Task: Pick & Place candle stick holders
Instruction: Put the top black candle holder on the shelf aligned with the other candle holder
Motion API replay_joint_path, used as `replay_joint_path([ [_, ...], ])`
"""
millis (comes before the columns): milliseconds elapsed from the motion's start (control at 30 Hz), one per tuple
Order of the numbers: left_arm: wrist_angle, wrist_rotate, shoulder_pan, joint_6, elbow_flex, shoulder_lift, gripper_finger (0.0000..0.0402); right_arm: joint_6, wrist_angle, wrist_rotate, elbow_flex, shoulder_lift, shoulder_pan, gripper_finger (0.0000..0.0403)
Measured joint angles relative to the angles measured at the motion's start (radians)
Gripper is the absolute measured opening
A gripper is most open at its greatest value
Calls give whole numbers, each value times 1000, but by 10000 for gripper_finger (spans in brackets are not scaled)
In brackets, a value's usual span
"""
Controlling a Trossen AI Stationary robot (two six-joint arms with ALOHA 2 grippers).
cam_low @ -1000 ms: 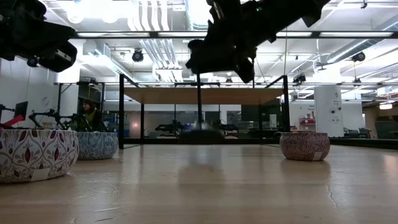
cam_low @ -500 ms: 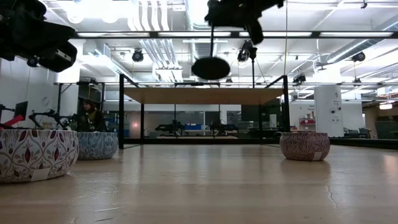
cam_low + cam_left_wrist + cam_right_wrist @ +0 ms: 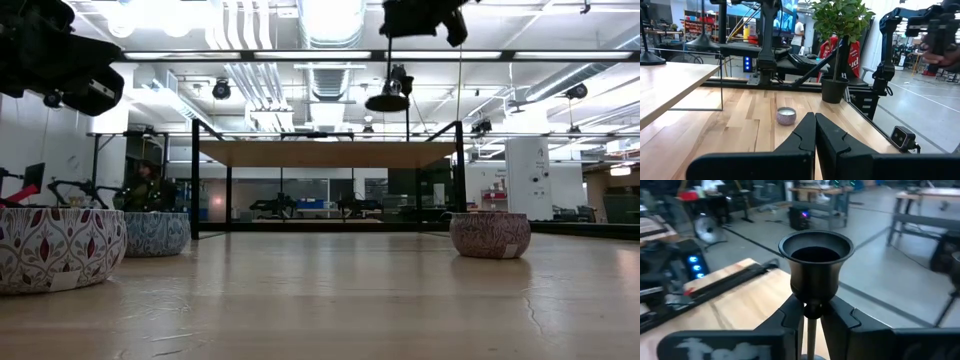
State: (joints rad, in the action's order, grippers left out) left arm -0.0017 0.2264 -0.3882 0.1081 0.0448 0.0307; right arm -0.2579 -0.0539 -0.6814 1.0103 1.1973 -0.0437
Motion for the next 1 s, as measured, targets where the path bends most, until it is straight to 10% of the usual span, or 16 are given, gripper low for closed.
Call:
replay_joint_path([
  [1000, 0, 0, 0, 0, 0, 0, 3, -84, -146, -20, -1, 79, -241, 53],
])
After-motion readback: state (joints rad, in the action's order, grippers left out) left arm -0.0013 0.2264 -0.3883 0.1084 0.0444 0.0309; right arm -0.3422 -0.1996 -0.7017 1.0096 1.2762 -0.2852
